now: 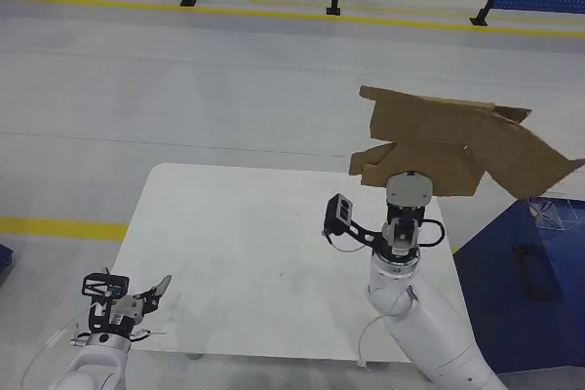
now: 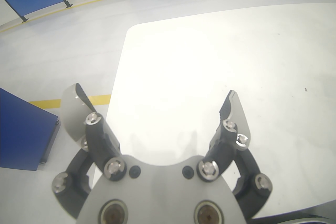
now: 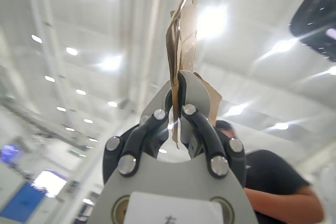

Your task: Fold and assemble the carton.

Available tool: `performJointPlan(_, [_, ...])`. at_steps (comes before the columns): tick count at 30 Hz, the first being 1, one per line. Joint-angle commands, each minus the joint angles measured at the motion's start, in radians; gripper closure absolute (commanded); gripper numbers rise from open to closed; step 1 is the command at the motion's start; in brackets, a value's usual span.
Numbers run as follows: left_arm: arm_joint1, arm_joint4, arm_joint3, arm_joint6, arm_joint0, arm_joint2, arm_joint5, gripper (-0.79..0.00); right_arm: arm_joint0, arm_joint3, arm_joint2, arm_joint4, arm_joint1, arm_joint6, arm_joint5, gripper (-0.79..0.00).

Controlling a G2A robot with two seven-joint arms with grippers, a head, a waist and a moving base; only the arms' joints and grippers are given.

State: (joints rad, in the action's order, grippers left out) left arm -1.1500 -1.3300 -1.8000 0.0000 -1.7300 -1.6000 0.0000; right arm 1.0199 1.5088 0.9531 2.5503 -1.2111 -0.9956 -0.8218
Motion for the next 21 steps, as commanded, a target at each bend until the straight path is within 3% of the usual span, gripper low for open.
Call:
performJointPlan(1, [0.000,0.000,0.000,0.000,0.000,0.000,0.000,-0.785,-0.005,-0.077,-0.048,0.176,-0.022,0.124,-0.127,0.000])
performJointPlan(3, [0.000,0.000,0.000,0.000,0.000,0.000,0.000,-0.785,-0.025,-0.153,-0.097,0.267,-0.043,0.188,-0.191,0.000])
performJointPlan(6, [0.000,0.000,0.000,0.000,0.000,0.000,0.000,-0.785,-0.061,-0.211,-0.150,0.344,-0.069,0.226,-0.191,0.000])
performJointPlan(11, [0.000,0.000,0.000,0.000,0.000,0.000,0.000,-0.785,-0.099,-0.244,-0.130,0.299,-0.092,0.237,-0.191,0.000])
performJointPlan(14, [0.000,0.000,0.000,0.000,0.000,0.000,0.000,-0.785,-0.107,-0.239,-0.052,0.084,-0.093,0.174,-0.176,0.000])
performJointPlan(18, [0.000,0.000,0.000,0.000,0.000,0.000,0.000,-0.785,-0.088,-0.158,0.120,-0.254,-0.084,0.015,-0.017,0.000])
performJointPlan(21, [0.000,0.000,0.000,0.000,0.000,0.000,0.000,-0.785,-0.084,-0.127,0.256,-0.618,-0.063,-0.170,0.167,0.000])
